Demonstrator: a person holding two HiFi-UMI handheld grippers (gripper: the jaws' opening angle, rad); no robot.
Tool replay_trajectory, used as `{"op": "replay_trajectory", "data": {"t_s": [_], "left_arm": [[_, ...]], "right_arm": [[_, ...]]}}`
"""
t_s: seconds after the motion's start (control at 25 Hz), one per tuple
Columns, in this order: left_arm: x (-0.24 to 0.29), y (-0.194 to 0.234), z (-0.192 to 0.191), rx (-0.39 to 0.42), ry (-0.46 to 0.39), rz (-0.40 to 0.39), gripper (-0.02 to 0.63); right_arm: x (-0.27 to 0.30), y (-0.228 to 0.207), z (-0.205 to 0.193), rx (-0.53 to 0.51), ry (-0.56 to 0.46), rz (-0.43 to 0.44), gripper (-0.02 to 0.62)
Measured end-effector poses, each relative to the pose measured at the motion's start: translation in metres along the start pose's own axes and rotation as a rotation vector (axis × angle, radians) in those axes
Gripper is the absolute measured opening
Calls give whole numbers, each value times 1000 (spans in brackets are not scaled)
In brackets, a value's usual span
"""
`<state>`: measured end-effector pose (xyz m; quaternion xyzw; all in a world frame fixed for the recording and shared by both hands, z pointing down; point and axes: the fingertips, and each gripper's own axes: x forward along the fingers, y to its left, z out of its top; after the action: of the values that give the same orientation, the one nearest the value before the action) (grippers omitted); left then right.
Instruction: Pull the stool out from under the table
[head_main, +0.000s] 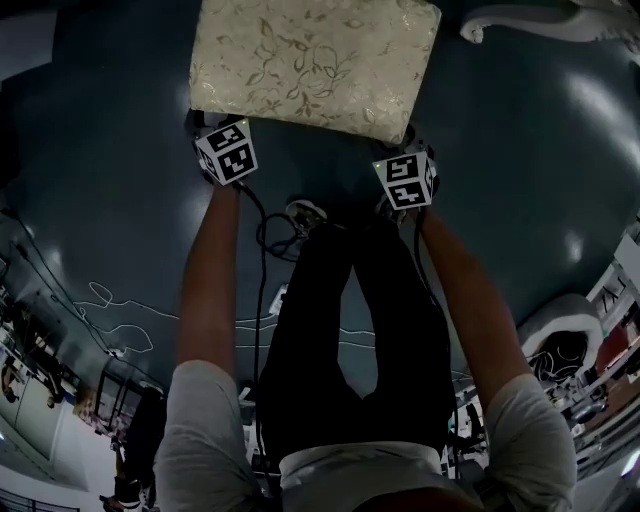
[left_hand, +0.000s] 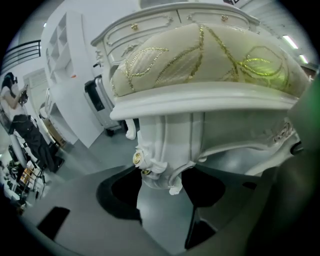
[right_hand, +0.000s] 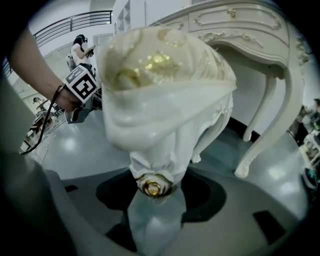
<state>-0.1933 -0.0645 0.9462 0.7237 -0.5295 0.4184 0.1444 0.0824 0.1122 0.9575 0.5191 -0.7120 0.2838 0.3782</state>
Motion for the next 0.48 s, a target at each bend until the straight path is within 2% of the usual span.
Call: {"op": "replay_trajectory", "data": {"t_s": [0.28,0.48], "left_arm": [[-19,-8,-19,-66,57,31,255],[-23,-10,-21,-70,83,29,253]], "right_arm": [[-3,-16,2,-78,51,48,275],[-6,-17,2,-89,69,61,275]]}}
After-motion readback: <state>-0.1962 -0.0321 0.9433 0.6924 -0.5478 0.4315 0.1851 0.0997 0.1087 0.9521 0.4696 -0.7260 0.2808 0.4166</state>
